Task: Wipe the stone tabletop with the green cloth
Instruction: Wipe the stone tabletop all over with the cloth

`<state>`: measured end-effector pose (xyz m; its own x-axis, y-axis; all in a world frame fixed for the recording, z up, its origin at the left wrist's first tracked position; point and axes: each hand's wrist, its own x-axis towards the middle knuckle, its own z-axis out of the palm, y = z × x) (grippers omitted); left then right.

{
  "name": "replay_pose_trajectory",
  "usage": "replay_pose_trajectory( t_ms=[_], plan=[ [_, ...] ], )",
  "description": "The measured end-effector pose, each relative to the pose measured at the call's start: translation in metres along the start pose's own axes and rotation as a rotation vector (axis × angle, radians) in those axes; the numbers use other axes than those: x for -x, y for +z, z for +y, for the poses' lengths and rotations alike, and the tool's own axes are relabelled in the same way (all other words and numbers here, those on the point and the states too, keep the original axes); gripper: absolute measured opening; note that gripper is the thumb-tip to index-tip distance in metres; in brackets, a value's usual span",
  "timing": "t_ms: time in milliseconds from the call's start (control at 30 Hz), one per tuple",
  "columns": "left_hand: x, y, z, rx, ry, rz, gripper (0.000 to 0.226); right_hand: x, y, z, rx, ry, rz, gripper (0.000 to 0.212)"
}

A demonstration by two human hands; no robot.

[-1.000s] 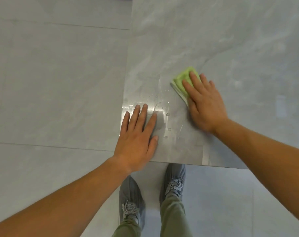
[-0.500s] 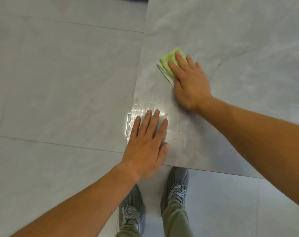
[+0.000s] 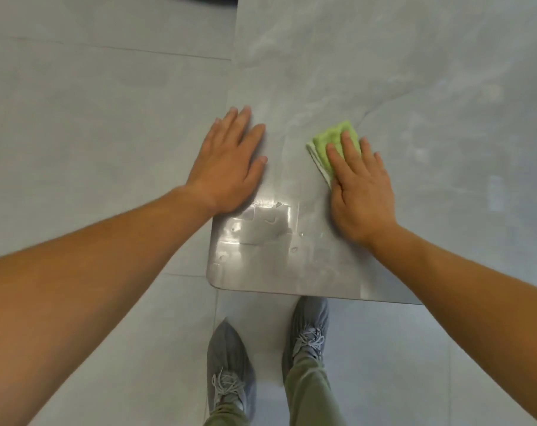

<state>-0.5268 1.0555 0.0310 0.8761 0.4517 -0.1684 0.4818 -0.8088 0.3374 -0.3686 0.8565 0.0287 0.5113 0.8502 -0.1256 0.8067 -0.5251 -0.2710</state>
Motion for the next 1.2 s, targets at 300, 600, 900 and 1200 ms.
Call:
replay_pose_trajectory(
  t_ms=[300, 600, 900, 1200],
  plan=[
    [-0.073, -0.001, -0.006, -0.176, 0.116, -0.102, 0.066, 0.005, -0.012, 0.052, -0.004, 0.108, 0.039, 0.06],
    [-0.105, -0.016, -0.023, -0.18, 0.226, -0.164, 0.068, 0.072, 0.034, -0.044, -0.04, -0.242, -0.023, 0.061],
    [-0.113, -0.021, -0.046, -0.067, 0.33, -0.223, 0.057, 0.04, 0.046, -0.109, 0.016, -0.38, -0.047, 0.059],
    [-0.108, -0.012, -0.043, -0.194, 0.344, -0.133, 0.069, 0.015, 0.045, -0.122, -0.032, -0.189, 0.019, 0.059]
  ],
)
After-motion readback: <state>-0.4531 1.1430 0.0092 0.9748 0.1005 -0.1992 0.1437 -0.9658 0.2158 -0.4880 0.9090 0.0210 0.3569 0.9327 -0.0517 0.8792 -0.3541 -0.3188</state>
